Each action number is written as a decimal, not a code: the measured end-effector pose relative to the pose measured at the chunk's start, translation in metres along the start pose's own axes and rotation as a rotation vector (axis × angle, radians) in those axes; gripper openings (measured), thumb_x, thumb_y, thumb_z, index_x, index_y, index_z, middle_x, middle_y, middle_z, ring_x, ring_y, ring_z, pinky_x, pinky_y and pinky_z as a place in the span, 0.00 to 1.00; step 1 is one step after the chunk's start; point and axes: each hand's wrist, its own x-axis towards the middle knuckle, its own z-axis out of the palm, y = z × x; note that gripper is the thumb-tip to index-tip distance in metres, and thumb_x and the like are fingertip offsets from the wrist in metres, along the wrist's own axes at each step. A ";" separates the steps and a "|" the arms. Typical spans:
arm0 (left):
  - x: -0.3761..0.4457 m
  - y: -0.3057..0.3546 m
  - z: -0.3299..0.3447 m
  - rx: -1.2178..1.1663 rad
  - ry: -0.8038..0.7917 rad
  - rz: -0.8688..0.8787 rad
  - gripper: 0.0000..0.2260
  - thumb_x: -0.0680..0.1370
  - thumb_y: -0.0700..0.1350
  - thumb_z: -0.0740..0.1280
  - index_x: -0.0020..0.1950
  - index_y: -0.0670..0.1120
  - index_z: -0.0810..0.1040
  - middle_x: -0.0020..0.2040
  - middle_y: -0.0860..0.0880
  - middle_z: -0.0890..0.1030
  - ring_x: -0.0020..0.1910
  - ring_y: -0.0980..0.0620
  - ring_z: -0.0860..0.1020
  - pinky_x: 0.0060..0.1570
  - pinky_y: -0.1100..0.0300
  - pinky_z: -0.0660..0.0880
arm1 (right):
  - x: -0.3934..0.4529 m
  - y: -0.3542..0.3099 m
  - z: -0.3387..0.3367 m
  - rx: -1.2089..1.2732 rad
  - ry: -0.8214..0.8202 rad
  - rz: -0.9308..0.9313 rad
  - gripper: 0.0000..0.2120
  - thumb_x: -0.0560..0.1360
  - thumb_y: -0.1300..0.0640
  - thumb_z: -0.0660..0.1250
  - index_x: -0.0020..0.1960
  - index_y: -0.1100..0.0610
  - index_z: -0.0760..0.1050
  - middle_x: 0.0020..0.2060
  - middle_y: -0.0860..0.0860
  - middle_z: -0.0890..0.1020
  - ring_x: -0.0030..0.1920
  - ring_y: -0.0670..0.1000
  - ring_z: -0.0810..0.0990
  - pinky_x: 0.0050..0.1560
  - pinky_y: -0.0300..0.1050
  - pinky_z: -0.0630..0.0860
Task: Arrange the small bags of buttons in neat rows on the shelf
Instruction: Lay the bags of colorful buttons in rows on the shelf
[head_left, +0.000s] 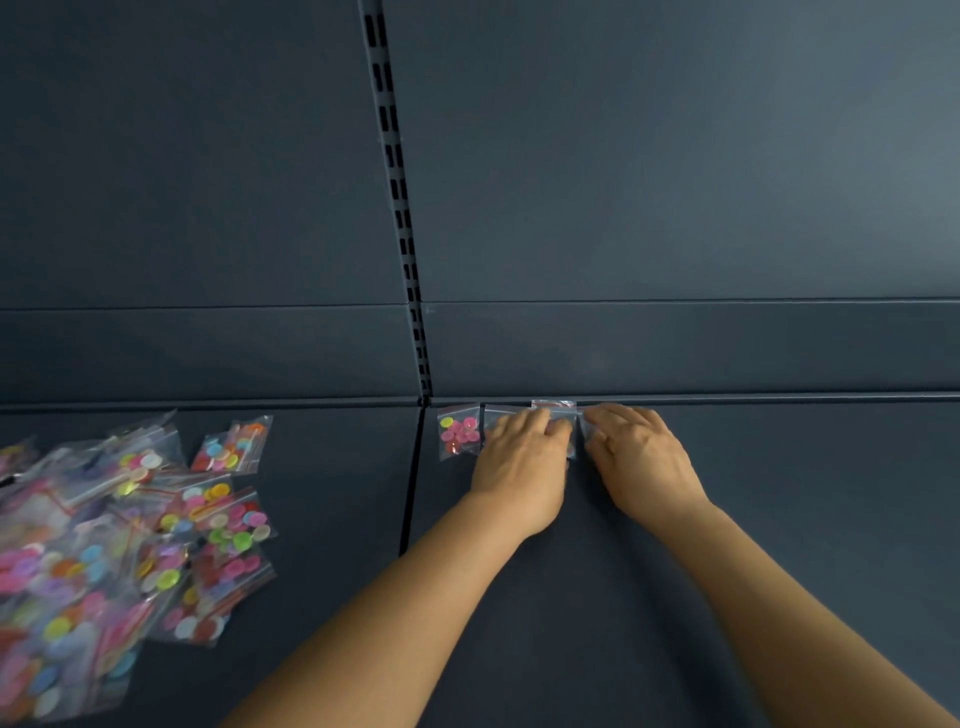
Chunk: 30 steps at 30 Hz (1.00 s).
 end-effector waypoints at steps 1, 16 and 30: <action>-0.004 -0.002 -0.004 -0.009 0.019 -0.001 0.19 0.79 0.43 0.61 0.71 0.46 0.65 0.68 0.47 0.68 0.69 0.46 0.63 0.70 0.53 0.58 | -0.002 -0.005 -0.003 0.015 0.010 -0.009 0.16 0.77 0.57 0.61 0.65 0.56 0.72 0.64 0.49 0.75 0.65 0.54 0.69 0.62 0.45 0.66; -0.154 -0.122 -0.089 0.050 0.213 -0.240 0.25 0.80 0.52 0.59 0.75 0.49 0.58 0.73 0.50 0.62 0.73 0.51 0.57 0.71 0.58 0.54 | -0.043 -0.182 0.007 0.010 -0.069 -0.310 0.27 0.77 0.45 0.60 0.74 0.50 0.59 0.72 0.46 0.64 0.72 0.49 0.60 0.71 0.48 0.55; -0.254 -0.249 -0.092 0.025 0.142 -0.319 0.24 0.80 0.51 0.59 0.75 0.49 0.58 0.74 0.51 0.63 0.72 0.51 0.60 0.73 0.56 0.55 | -0.071 -0.311 0.088 0.070 -0.157 -0.277 0.22 0.79 0.49 0.58 0.72 0.49 0.63 0.71 0.46 0.66 0.70 0.51 0.63 0.70 0.50 0.58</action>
